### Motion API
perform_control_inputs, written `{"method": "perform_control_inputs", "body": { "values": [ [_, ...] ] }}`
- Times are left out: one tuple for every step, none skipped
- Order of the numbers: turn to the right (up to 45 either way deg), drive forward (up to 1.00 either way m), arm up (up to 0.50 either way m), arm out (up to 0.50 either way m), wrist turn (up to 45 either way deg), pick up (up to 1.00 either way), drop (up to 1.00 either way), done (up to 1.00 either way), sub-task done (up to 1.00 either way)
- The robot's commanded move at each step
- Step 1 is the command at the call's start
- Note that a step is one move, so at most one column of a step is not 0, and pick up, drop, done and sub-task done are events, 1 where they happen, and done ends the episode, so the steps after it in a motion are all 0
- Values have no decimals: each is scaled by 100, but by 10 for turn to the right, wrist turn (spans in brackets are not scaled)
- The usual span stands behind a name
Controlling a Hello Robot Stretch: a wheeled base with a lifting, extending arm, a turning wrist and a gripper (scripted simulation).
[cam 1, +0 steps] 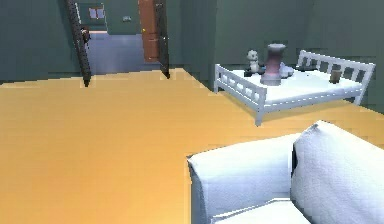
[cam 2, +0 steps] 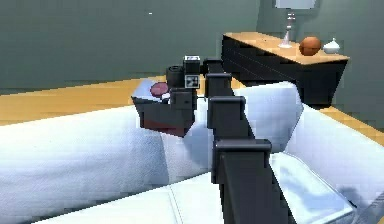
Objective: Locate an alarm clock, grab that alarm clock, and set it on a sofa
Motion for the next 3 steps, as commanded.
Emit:
{"method": "perform_control_inputs", "body": {
  "values": [
    [0, 0, -50, 0, 0, 0, 0, 0, 0],
    [0, 0, 0, 0, 0, 0, 100, 0, 0],
    [0, 0, 0, -10, 0, 0, 0, 0, 0]
  ]
}}
